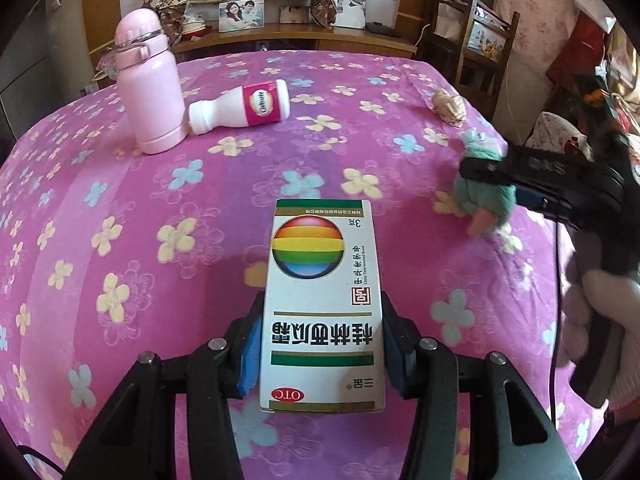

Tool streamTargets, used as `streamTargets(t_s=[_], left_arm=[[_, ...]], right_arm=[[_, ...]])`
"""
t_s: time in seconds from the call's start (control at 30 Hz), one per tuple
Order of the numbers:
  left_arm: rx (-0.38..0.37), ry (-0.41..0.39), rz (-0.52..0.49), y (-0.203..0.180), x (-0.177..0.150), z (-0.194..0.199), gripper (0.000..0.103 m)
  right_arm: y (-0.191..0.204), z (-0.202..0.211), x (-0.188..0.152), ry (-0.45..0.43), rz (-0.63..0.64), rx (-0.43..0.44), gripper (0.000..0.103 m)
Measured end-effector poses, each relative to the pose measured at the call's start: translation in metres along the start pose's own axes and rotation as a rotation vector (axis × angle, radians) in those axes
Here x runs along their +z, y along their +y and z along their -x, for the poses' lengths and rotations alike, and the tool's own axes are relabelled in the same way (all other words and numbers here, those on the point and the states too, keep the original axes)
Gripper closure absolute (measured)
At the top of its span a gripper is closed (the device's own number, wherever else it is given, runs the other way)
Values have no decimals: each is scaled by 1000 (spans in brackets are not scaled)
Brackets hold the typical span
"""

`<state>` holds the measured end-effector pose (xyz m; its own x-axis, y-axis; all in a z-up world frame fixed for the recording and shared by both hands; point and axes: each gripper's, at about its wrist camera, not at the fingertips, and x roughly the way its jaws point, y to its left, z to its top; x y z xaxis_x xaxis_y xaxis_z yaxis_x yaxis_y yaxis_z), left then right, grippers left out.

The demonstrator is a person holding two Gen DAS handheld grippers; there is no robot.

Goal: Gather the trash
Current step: 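Grasp the rainbow-printed medicine box with the left tool while the right tool grasps the green towel, then carry the box and towel over the bucket and open both tools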

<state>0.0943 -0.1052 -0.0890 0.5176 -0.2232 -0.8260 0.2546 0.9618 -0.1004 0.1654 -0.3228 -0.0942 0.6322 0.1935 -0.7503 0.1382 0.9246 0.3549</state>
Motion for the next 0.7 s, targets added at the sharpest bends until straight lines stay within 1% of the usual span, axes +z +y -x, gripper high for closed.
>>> streamTargets(t_s=[0.1,0.3,0.43,0.5,0.7], left_arm=[[-19,-12,-19,-16,-1,8,51],[-62,-34,-70,-58,-3,20,51],[-89,-38,-111,-90,-7,25,51],[-107,-43,-135,-109,-8,29,51],[-177,-39,-187,-161,-12,37,51]], right_arm=[[-11,29,-12,-8,13,49,41],[-42,88,-45,-22,35,73,41],[-71,128,-70,-44,45,44,41],[-84,142,-77,-55,43,25,41],[-141,186,-100,-98,-4,-55,41]])
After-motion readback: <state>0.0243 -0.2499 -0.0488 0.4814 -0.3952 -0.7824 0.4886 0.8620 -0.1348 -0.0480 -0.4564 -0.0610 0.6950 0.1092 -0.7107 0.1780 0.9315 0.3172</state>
